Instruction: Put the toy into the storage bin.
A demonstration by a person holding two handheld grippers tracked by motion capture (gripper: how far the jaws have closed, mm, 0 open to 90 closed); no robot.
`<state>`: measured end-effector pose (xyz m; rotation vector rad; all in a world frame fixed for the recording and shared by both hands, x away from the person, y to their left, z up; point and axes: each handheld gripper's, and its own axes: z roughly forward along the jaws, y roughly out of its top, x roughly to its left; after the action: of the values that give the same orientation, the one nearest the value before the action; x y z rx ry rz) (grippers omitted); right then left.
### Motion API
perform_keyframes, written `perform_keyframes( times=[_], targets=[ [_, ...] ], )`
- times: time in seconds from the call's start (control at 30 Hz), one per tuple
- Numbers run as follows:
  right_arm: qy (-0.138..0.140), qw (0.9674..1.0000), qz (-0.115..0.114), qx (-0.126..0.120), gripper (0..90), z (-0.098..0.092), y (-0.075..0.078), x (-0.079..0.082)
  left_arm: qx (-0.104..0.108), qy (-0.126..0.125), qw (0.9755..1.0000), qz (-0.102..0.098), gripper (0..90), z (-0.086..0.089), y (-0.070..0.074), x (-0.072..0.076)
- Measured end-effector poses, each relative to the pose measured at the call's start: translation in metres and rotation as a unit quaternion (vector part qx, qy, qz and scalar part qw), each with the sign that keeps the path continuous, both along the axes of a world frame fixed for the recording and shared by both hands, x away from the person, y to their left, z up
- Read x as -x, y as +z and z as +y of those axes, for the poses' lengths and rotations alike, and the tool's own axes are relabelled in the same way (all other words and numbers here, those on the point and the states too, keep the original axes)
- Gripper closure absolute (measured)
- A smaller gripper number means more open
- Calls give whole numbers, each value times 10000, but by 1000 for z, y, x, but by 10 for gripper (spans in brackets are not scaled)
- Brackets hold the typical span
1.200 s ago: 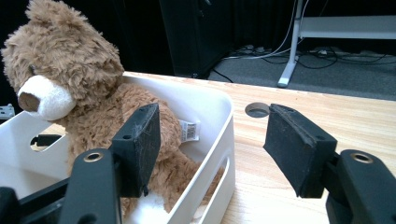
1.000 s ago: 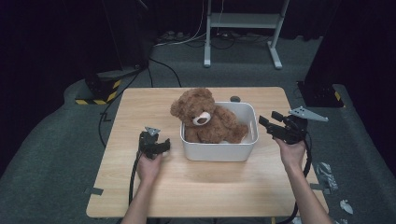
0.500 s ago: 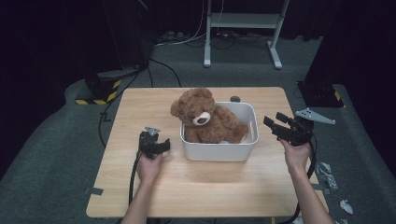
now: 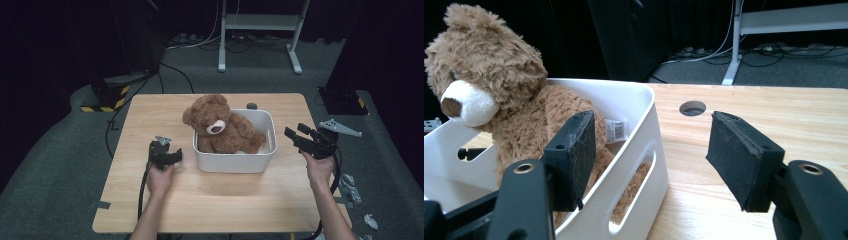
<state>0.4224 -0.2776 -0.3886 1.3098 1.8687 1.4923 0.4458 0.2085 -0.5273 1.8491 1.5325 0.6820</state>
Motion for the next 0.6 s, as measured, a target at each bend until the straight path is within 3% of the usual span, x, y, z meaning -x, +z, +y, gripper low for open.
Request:
perform_keyframes(
  times=[0.6],
  targets=[
    [0,9999,134,-45,365,-2,-11,2,1,1,10000,-3,288,0,0,0]
  ],
)
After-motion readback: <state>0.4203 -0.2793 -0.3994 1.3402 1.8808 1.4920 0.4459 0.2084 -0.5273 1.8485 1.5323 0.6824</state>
